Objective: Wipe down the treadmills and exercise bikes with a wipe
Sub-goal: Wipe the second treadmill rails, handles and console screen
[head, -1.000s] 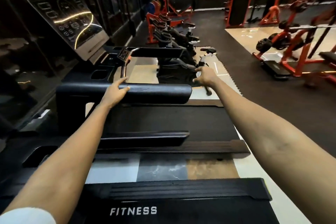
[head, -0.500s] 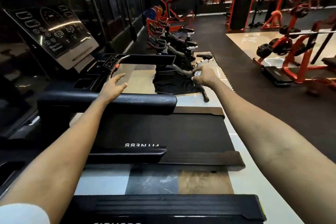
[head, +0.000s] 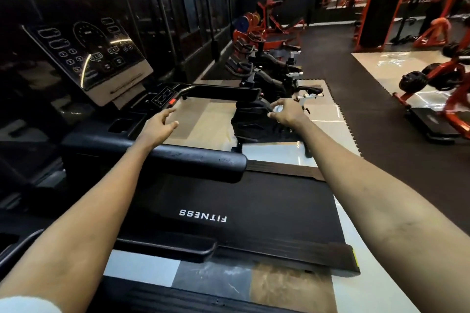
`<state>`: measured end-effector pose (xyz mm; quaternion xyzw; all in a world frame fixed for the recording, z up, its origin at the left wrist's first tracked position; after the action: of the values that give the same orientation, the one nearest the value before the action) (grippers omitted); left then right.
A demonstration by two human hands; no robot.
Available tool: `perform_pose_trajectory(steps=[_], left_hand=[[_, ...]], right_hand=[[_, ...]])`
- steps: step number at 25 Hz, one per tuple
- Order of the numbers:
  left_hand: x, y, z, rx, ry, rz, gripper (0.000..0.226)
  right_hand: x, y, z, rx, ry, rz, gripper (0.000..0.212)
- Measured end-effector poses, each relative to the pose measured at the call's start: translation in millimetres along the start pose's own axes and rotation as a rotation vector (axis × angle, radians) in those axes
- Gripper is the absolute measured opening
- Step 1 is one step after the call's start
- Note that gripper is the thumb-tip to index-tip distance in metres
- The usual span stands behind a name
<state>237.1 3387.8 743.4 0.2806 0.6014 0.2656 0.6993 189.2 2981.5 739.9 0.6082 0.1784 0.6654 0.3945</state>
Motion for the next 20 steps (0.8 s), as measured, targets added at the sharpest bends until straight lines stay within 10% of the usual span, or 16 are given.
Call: perform_pose_trajectory(steps=[20], left_hand=[[-44, -59, 27, -0.288, 0.306, 0.096, 0.053]], right_hand=[[-39, -39, 199, 0.337, 0.246, 0.11, 0.042]])
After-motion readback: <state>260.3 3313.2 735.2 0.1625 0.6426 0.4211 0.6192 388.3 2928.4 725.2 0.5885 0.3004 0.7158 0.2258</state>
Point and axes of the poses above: each hand's wrist, its own z-axis towards the middle knuckle, its own y-axis out of the back of the hand, x = y × z, the point moved 6 cm from there along z, towards the middle knuckle, and after that the axes turned 3 degrees about y, right-handed, at the moved point
